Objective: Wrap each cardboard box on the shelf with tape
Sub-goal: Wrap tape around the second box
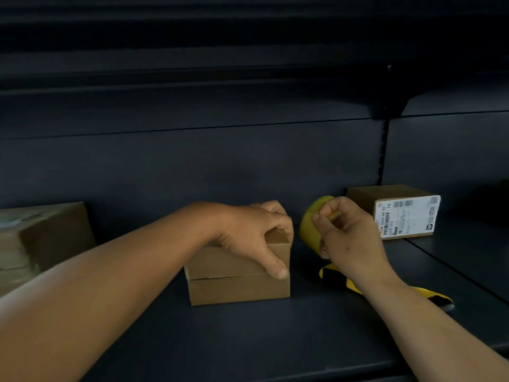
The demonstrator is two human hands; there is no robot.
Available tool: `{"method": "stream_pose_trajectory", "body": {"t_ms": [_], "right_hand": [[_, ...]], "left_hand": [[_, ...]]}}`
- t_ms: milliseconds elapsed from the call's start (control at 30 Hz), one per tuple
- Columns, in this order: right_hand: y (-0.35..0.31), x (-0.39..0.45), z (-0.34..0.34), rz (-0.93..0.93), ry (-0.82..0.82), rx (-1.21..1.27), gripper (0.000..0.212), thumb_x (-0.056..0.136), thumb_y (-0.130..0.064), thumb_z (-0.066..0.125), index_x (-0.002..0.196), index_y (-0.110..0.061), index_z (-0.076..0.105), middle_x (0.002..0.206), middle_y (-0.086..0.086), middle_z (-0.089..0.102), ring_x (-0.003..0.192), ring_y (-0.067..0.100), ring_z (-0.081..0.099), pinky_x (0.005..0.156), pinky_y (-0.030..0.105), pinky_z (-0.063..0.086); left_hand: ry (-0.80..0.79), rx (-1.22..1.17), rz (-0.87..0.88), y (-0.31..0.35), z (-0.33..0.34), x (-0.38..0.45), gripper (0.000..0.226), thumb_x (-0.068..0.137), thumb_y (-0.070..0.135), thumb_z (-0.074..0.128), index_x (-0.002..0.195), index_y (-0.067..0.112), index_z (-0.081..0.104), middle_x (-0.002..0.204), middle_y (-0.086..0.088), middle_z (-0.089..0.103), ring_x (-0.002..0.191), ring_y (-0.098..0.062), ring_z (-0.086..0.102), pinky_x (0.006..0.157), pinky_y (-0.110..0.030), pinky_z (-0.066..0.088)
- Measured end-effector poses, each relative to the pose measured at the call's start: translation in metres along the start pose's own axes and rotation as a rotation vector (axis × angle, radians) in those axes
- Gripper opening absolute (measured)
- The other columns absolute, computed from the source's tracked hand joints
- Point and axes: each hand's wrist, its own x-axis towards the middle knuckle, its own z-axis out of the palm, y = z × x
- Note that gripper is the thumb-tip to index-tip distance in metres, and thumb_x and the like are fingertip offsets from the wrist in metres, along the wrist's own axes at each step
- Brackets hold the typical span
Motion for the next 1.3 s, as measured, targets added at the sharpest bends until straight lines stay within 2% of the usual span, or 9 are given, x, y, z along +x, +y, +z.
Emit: {"method": "stream_pose_trajectory", "body": {"t_ms": [200, 333, 433, 533, 667, 767, 933, 1067, 1300], "right_hand": [[-0.001, 0.000, -0.001, 0.024, -0.022, 0.011, 0.024, 0.088, -0.025, 0.063, 0.071, -0.038, 0.054, 0.066, 0.005, 0.061, 0.059, 0.026, 0.061, 0.062, 0.048, 0.058], [-0.001, 0.000, 0.001, 0.019, -0.035, 0.016, 0.024, 0.088, -0.025, 0.063, 0.070, -0.038, 0.053, 0.068, 0.006, 0.061, 0.061, 0.026, 0.062, 0.062, 0.046, 0.058], [-0.002, 0.000, 0.003, 0.010, -0.036, 0.019, 0.024, 0.087, -0.026, 0.063, 0.071, -0.040, 0.053, 0.073, 0.006, 0.062, 0.066, 0.026, 0.063, 0.066, 0.044, 0.057], [-0.002, 0.000, 0.004, 0.028, -0.038, 0.035, 0.022, 0.086, -0.026, 0.063, 0.072, -0.040, 0.055, 0.074, 0.007, 0.061, 0.067, 0.028, 0.062, 0.068, 0.047, 0.058], [-0.001, 0.000, 0.003, 0.046, -0.046, 0.059, 0.025, 0.088, -0.025, 0.063, 0.070, -0.041, 0.055, 0.074, 0.007, 0.060, 0.067, 0.027, 0.061, 0.068, 0.048, 0.058], [0.000, 0.000, 0.004, 0.058, -0.046, 0.080, 0.024, 0.087, -0.023, 0.063, 0.071, -0.038, 0.055, 0.066, 0.006, 0.059, 0.064, 0.028, 0.060, 0.068, 0.051, 0.057], [-0.002, -0.001, 0.006, 0.071, -0.054, 0.097, 0.021, 0.087, -0.022, 0.064, 0.072, -0.034, 0.055, 0.063, 0.007, 0.059, 0.060, 0.027, 0.059, 0.066, 0.051, 0.056], [-0.002, -0.001, 0.007, 0.074, -0.055, 0.112, 0.023, 0.087, -0.020, 0.063, 0.070, -0.035, 0.055, 0.060, 0.005, 0.057, 0.057, 0.025, 0.057, 0.066, 0.051, 0.056], [-0.001, 0.000, 0.006, 0.078, -0.085, 0.144, 0.023, 0.087, -0.022, 0.063, 0.071, -0.036, 0.056, 0.067, 0.003, 0.060, 0.063, 0.023, 0.059, 0.070, 0.052, 0.056]], "left_hand": [[0.027, -0.184, -0.166, -0.009, -0.017, -0.025, 0.118, 0.061, 0.070, 0.066, 0.151, 0.034, -0.001, 0.157, 0.014, 0.008, 0.143, -0.009, 0.017, 0.114, -0.029, 0.023], [-0.047, -0.144, -0.275, -0.022, -0.023, -0.045, 0.088, 0.066, 0.059, 0.075, 0.140, 0.029, 0.037, 0.138, 0.013, 0.046, 0.122, -0.008, 0.048, 0.105, -0.031, 0.041], [0.236, 0.021, -0.287, -0.024, -0.010, -0.040, 0.092, 0.059, 0.059, 0.080, 0.133, 0.029, 0.034, 0.128, 0.012, 0.040, 0.115, -0.009, 0.044, 0.102, -0.033, 0.042], [0.484, 0.462, -0.269, -0.024, 0.012, -0.028, 0.114, 0.057, 0.066, 0.075, 0.142, 0.024, 0.012, 0.136, 0.006, 0.020, 0.126, -0.018, 0.025, 0.112, -0.036, 0.019], [0.547, 0.530, -0.196, -0.021, 0.039, -0.021, 0.090, 0.075, 0.069, 0.057, 0.142, 0.022, 0.018, 0.133, 0.001, 0.024, 0.121, -0.019, 0.027, 0.108, -0.034, 0.022], [0.654, 0.216, -0.149, -0.019, 0.036, -0.026, 0.049, 0.082, 0.057, 0.059, 0.120, 0.033, 0.039, 0.124, 0.007, 0.030, 0.117, -0.013, 0.028, 0.107, -0.033, 0.024], [0.422, -0.083, -0.291, -0.024, 0.013, -0.026, 0.036, 0.074, 0.047, 0.072, 0.092, 0.038, 0.043, 0.154, 0.004, 0.016, 0.137, -0.030, 0.019, 0.106, -0.041, 0.025], [0.433, 0.023, -0.259, -0.030, 0.009, -0.012, 0.033, 0.081, 0.037, 0.067, 0.094, 0.031, 0.037, 0.112, 0.005, 0.054, 0.094, -0.015, 0.049, 0.086, -0.032, 0.030], [0.525, 0.086, -0.358, -0.043, 0.017, 0.008, 0.027, 0.087, 0.024, 0.056, 0.092, 0.029, 0.030, 0.089, 0.010, 0.046, 0.087, -0.016, 0.047, 0.083, -0.034, 0.035]]}}
